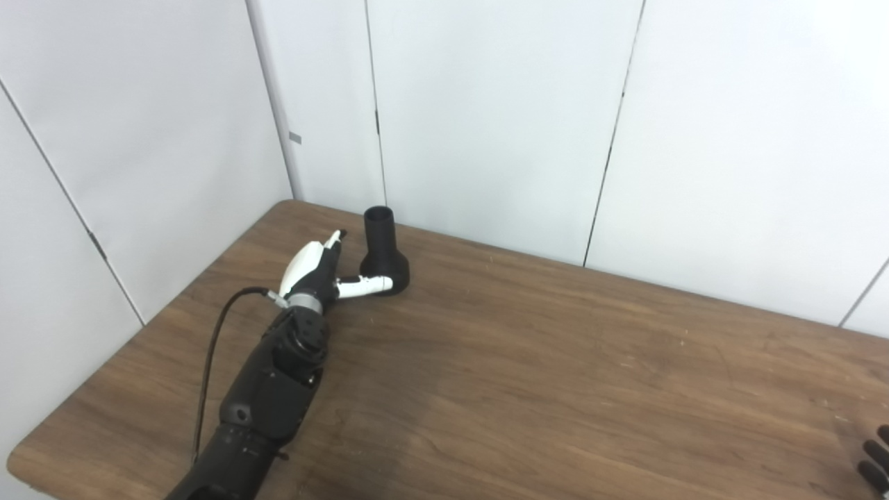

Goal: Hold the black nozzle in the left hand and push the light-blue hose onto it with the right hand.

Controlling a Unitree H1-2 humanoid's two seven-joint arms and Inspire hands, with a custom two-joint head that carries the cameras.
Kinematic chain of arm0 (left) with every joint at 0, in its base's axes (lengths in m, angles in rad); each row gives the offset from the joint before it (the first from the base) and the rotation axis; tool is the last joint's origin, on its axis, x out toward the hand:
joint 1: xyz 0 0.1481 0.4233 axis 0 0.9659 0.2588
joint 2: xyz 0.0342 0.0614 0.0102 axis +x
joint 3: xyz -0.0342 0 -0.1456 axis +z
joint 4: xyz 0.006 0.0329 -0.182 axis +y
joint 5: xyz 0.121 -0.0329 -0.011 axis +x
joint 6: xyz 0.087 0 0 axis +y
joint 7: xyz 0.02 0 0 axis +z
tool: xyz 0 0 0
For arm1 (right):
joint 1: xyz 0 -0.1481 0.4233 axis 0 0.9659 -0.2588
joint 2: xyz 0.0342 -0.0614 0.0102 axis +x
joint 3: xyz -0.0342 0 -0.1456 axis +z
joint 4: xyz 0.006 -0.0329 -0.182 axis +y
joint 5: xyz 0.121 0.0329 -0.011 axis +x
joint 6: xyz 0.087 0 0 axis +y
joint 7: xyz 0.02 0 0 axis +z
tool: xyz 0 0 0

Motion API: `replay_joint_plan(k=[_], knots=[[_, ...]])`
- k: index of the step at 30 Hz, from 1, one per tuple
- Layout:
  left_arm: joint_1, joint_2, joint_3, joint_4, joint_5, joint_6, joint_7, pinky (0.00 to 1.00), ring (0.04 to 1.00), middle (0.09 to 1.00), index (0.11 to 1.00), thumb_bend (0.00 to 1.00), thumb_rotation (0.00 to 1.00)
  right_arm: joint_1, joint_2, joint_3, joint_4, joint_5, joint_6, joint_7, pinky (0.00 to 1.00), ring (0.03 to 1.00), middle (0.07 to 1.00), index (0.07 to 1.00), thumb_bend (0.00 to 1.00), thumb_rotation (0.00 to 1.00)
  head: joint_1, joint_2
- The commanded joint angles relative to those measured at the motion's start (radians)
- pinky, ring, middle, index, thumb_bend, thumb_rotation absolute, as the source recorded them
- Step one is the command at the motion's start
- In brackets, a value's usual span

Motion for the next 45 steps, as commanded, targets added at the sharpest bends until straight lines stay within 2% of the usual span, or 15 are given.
replay_joint_plan(k=[1,8,16,27,37,40,42,45], knots=[[-0.060,0.022,-0.007,-0.013,0.028,-0.004,-0.008,1.00,1.000,1.000,0.954,0.98,0.56,0.021,-0.005,-0.003,-0.004,0.005,0.017,-0.008,0.90,0.912,0.911,1.000,0.56,1.00,-0.001,0.003],[-0.103,0.016,-0.024,0.059,0.069,-0.003,-0.046,1.00,1.000,1.000,0.944,1.00,0.58,0.025,0.001,-0.004,-0.007,0.000,0.026,-0.019,0.89,0.891,0.884,0.989,0.57,1.00,-0.007,0.009],[-0.132,0.015,-0.065,0.134,0.078,-0.004,-0.025,1.00,1.000,0.987,0.917,0.98,0.53,0.033,0.009,0.013,-0.026,-0.014,0.040,-0.034,0.87,0.877,0.849,0.980,0.59,1.00,-0.013,0.013],[-0.145,0.020,-0.113,0.158,0.049,-0.014,-0.003,1.00,1.000,0.982,0.905,1.00,0.41,0.036,-0.001,0.016,-0.024,-0.017,0.037,-0.036,0.88,0.862,0.822,0.984,0.60,1.00,-0.020,0.021],[-0.148,0.003,-0.118,0.143,0.067,-0.004,-0.039,1.00,1.000,0.968,0.890,0.98,0.37,0.036,-0.003,0.018,-0.022,-0.022,0.036,-0.039,0.87,0.861,0.820,0.985,0.61,1.00,-0.024,0.028],[-0.146,-0.006,-0.115,0.140,0.071,-0.004,-0.042,1.00,1.000,0.960,0.870,0.95,0.33,0.036,-0.004,0.017,-0.020,-0.025,0.035,-0.040,0.87,0.855,0.813,0.983,0.61,1.00,-0.026,0.027],[-0.144,-0.014,-0.112,0.135,0.073,-0.004,-0.038,1.00,1.000,0.927,0.844,0.92,0.25,0.036,-0.005,0.017,-0.020,-0.026,0.036,-0.042,0.86,0.849,0.807,0.981,0.61,1.00,-0.026,0.027],[-0.139,-0.015,-0.113,0.131,0.067,-0.004,-0.026,1.00,0.991,0.884,0.813,0.90,0.21,0.035,-0.006,0.015,-0.022,-0.026,0.039,-0.043,0.84,0.850,0.805,0.980,0.62,1.00,-0.033,0.028]])
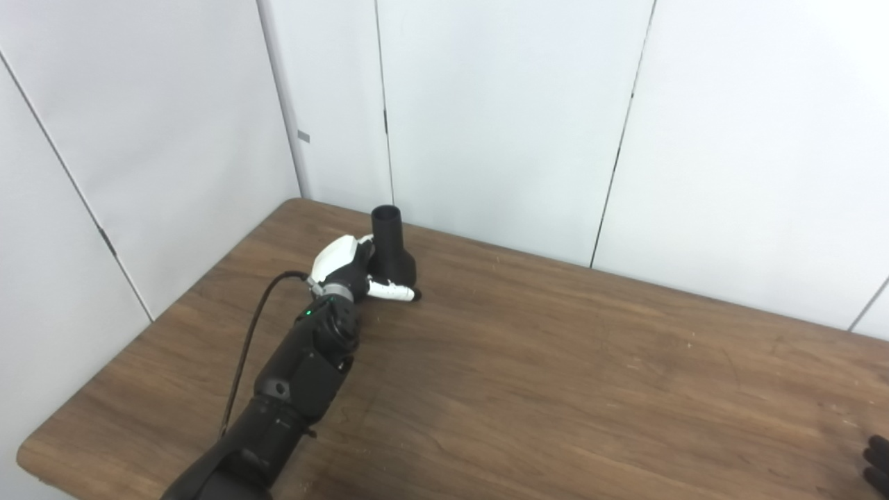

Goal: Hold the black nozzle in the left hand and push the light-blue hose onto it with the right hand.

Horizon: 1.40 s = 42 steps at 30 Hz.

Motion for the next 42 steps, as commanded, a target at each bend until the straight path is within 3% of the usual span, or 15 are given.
replay_joint_plan(k=[1,8,11,14,15,17,20,27,34,42], knots=[[-0.027,-0.001,-0.004,-0.024,-0.009,-0.001,-0.002,1.00,0.981,0.867,0.794,0.89,0.19,0.018,-0.011,0.005,0.001,-0.008,0.028,-0.002,0.84,0.852,0.804,0.979,0.62,1.00,-0.002,0.001],[-0.018,0.006,-0.026,-0.013,-0.007,-0.007,0.034,1.00,0.894,0.749,0.673,0.85,0.07,0.019,-0.012,0.007,-0.001,-0.013,0.025,-0.007,0.84,0.859,0.790,0.976,0.63,1.00,-0.002,0.005],[-0.017,0.001,-0.018,-0.018,0.017,0.000,0.028,1.00,0.805,0.633,0.650,0.84,0.04,0.017,-0.013,0.007,0.004,-0.019,0.019,-0.008,0.83,0.855,0.788,0.966,0.63,1.00,-0.001,0.007],[-0.018,-0.009,-0.002,-0.014,0.040,0.000,0.024,1.00,0.765,0.583,0.643,0.83,0.02,0.016,-0.014,0.006,0.006,-0.024,0.016,-0.010,0.82,0.854,0.787,0.962,0.62,1.00,0.001,0.008],[-0.019,-0.019,0.013,-0.012,0.062,0.000,0.020,1.00,0.768,0.529,0.633,0.67,0.01,0.017,-0.014,0.006,0.006,-0.027,0.014,-0.011,0.82,0.853,0.788,0.957,0.62,1.00,0.001,0.008],[-0.022,-0.039,0.044,-0.005,0.104,0.000,0.014,1.00,0.797,0.501,0.612,0.57,0.00,0.016,-0.014,0.006,0.009,-0.032,0.008,-0.012,0.82,0.853,0.792,0.946,0.63,1.00,0.001,0.010],[-0.029,-0.069,0.092,0.006,0.162,0.001,0.003,1.00,0.820,0.502,0.507,0.53,0.00,0.015,-0.013,0.006,0.017,-0.040,0.000,-0.013,0.81,0.851,0.792,0.937,0.63,1.00,0.001,0.010],[-0.038,-0.111,0.170,0.002,0.221,0.000,-0.040,1.00,0.805,0.447,0.538,0.52,0.00,0.013,-0.014,0.007,0.031,-0.055,-0.016,-0.011,0.80,0.845,0.786,0.928,0.64,1.00,-0.001,0.016],[-0.015,-0.124,0.176,-0.062,0.205,0.000,-0.077,1.00,0.748,0.440,0.545,0.51,0.00,0.014,-0.014,0.011,0.026,-0.055,-0.010,-0.007,0.78,0.838,0.777,0.919,0.66,1.00,-0.018,0.020],[0.055,-0.171,0.155,-0.246,0.200,0.000,-0.134,1.00,0.703,0.438,0.548,0.51,0.00,0.019,-0.015,0.018,0.003,-0.050,0.003,-0.001,0.76,0.831,0.774,0.914,0.68,1.00,-0.050,0.026]])
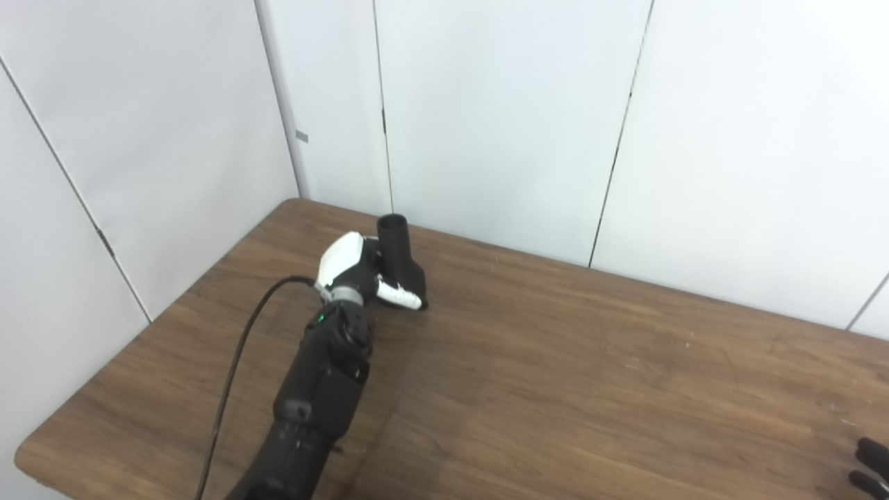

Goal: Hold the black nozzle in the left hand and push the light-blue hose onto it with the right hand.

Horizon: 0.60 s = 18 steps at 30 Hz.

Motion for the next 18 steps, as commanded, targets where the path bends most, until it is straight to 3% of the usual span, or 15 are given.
replay_joint_plan(k=[1,10,18], knots=[[-0.009,-0.014,-0.017,-0.055,-0.016,0.001,-0.022,1.00,0.698,0.438,0.548,0.51,0.00,0.021,-0.010,0.009,-0.006,-0.004,0.027,0.004,0.76,0.834,0.782,0.922,0.68,1.00,-0.006,0.002],[0.067,-0.058,-0.093,-0.213,-0.028,0.001,-0.043,1.00,0.700,0.435,0.542,0.51,0.00,0.025,-0.006,0.015,-0.022,-0.003,0.033,0.002,0.78,0.844,0.793,0.956,0.72,1.00,-0.045,0.015],[0.139,-0.057,-0.219,-0.317,-0.017,-0.007,-0.040,1.00,0.673,0.434,0.541,0.52,0.00,0.032,0.021,0.038,-0.092,-0.035,0.072,-0.043,0.78,0.850,0.783,0.948,0.70,1.00,-0.108,0.028]])
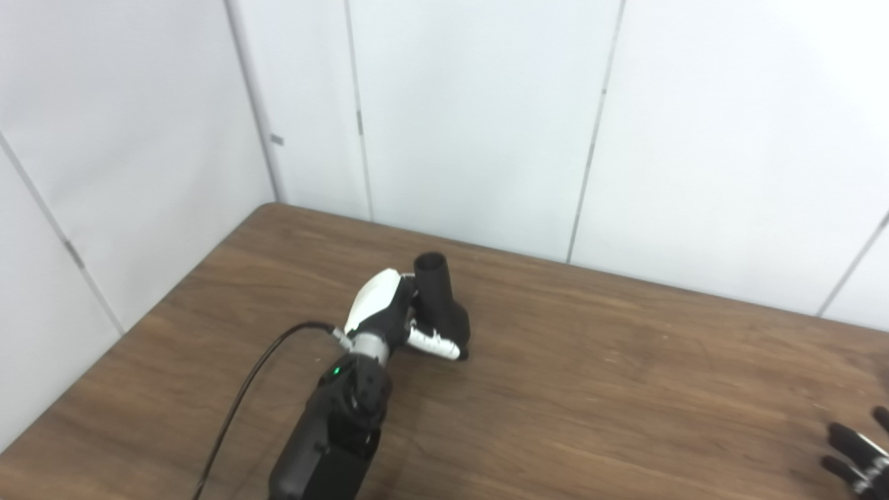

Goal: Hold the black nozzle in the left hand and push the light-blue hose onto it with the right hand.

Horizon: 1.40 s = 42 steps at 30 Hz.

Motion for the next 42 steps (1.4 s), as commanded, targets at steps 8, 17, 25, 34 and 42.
replay_joint_plan(k=[8,17,25,34,42], knots=[[0.079,0.020,-0.191,-0.075,0.063,-0.085,0.014,1.00,0.655,0.431,0.538,0.52,0.00,0.013,0.050,0.043,-0.116,-0.039,0.073,-0.047,0.83,0.867,0.801,0.958,0.67,1.00,-0.084,0.021],[0.116,0.036,-0.346,-0.115,0.074,-0.136,-0.035,1.00,0.758,0.452,0.537,0.52,0.00,0.008,0.087,0.059,-0.206,-0.055,0.154,-0.086,0.87,0.887,0.804,0.951,0.65,1.00,-0.145,0.043],[0.124,0.028,-0.398,-0.129,0.058,-0.149,-0.063,1.00,0.808,0.447,0.547,0.51,0.00,0.002,0.111,0.059,-0.247,-0.055,0.200,-0.105,0.90,0.890,0.791,0.937,0.63,1.00,-0.167,0.057],[0.156,0.024,-0.463,-0.145,0.068,-0.151,-0.093,1.00,0.802,0.457,0.543,0.52,0.00,-0.005,0.127,0.070,-0.293,-0.071,0.244,-0.122,0.90,0.899,0.799,0.939,0.60,1.00,-0.196,0.069],[0.176,0.040,-0.499,-0.130,0.104,-0.202,-0.061,1.00,0.833,0.450,0.546,0.51,0.00,-0.009,0.131,0.075,-0.300,-0.092,0.254,-0.128,0.90,0.891,0.783,0.934,0.60,1.00,-0.210,0.072]])
